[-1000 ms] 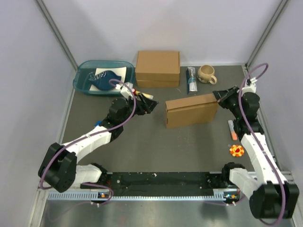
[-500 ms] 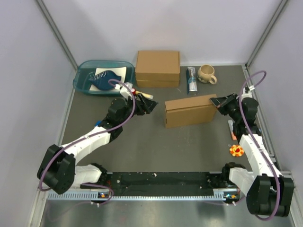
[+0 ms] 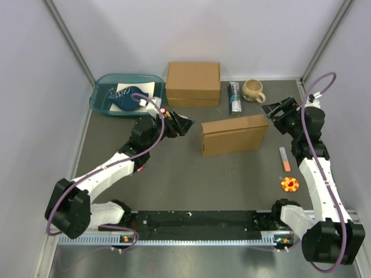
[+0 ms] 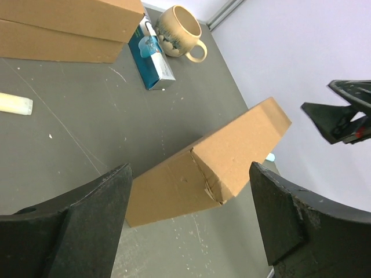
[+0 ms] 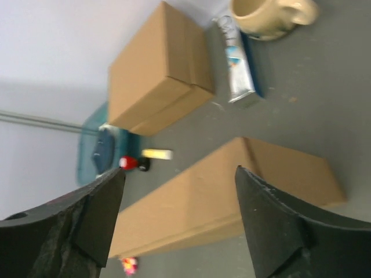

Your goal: Fold the paper box

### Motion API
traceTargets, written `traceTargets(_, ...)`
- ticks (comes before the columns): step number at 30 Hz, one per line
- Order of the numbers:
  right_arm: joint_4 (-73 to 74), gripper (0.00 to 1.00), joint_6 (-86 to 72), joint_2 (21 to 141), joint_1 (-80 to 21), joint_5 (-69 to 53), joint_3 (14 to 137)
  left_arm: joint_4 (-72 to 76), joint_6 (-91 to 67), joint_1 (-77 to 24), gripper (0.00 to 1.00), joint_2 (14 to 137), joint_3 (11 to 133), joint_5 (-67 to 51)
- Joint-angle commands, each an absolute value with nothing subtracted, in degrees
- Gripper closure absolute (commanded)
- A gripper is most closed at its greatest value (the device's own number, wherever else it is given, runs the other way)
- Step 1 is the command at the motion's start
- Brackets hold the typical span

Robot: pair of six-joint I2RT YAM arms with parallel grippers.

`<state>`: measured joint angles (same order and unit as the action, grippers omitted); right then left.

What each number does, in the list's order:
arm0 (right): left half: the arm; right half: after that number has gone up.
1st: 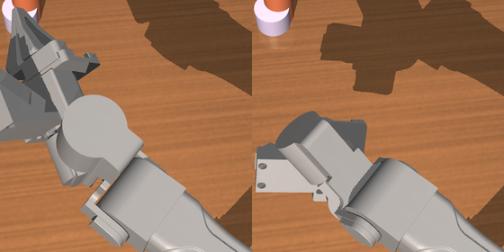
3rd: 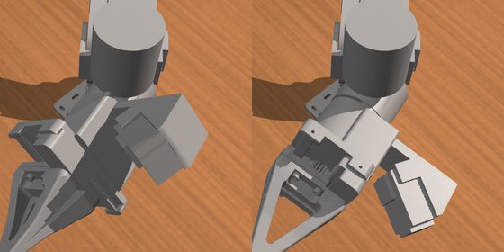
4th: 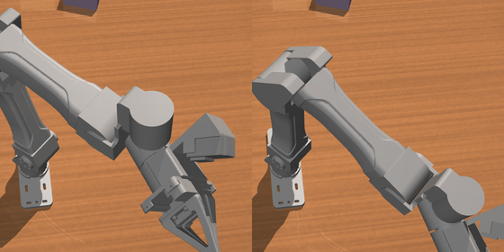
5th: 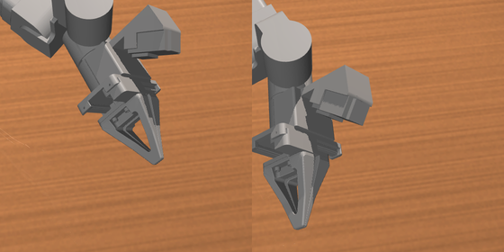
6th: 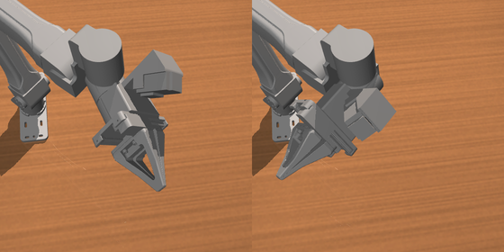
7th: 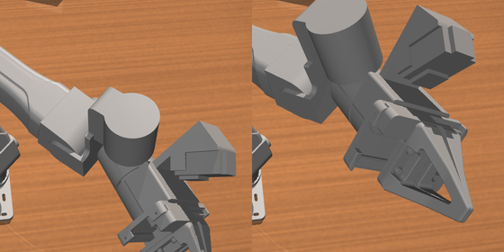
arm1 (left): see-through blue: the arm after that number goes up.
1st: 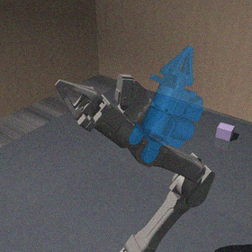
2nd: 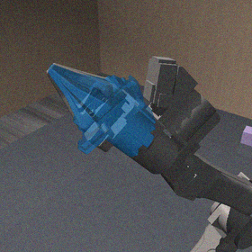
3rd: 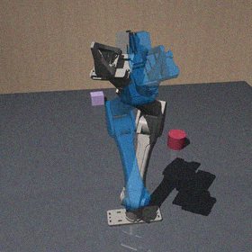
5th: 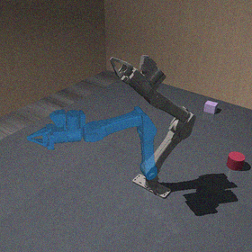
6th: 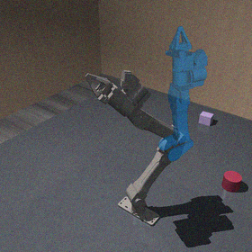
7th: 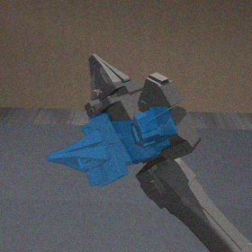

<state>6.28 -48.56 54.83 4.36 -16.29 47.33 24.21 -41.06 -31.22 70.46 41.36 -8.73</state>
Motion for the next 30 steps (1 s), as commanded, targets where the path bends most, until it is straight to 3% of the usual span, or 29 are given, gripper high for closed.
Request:
traceTargets(1, 9.16, 0.17, -42.81, 56.07, 4.31, -10.64, 45.18, 23.56, -41.57, -31.38, 0.10, 69.08, 42.45, -10.02)
traceTargets(4, 5.03, 0.10, -42.19, 56.95, 4.31, -11.51, 42.63, 24.34, -42.45, -31.38, 0.08, 69.17, 40.70, -9.84)
traceTargets(12, 3.61, 0.06, -41.22, 60.47, 4.22, -13.36, 40.88, 26.98, -44.56, -31.38, 0.07, 69.87, 37.54, -13.53)
traceTargets(30, -4.22, 0.16, -46.22, 58.01, -3.07, -15.56, 27.96, 28.83, -45.79, -31.29, 0.07, 68.29, 33.57, -12.67)
